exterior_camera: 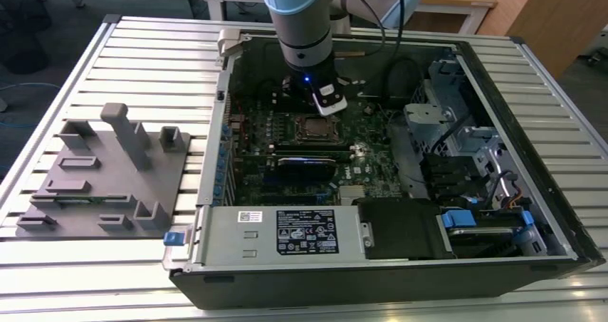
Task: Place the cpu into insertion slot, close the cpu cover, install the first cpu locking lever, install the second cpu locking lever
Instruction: 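Install the first cpu locking lever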
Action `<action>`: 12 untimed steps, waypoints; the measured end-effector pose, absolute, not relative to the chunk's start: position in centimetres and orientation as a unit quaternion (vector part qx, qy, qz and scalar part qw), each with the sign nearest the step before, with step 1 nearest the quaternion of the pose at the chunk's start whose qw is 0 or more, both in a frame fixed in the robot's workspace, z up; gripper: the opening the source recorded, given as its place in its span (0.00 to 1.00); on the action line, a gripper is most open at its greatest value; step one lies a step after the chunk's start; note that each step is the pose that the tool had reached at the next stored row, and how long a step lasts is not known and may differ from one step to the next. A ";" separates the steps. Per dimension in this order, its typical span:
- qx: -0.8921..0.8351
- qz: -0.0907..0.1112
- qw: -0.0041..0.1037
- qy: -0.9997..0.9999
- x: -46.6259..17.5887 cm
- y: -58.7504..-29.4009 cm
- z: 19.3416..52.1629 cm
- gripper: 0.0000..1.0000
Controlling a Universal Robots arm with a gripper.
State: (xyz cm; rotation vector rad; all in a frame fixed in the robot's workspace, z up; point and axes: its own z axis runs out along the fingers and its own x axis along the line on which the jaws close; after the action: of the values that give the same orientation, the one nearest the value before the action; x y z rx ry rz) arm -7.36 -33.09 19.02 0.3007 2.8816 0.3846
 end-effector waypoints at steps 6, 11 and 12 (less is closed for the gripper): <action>0.102 0.131 0.110 0.980 -7.4 -33.1 19.0 0.10; 0.102 0.131 0.110 0.980 -7.4 -33.1 18.9 0.10; 0.102 0.131 0.111 0.980 -7.4 -33.1 18.9 0.10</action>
State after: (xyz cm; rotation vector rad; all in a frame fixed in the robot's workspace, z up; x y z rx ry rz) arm -7.38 -33.12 18.91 0.3001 2.8789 0.3848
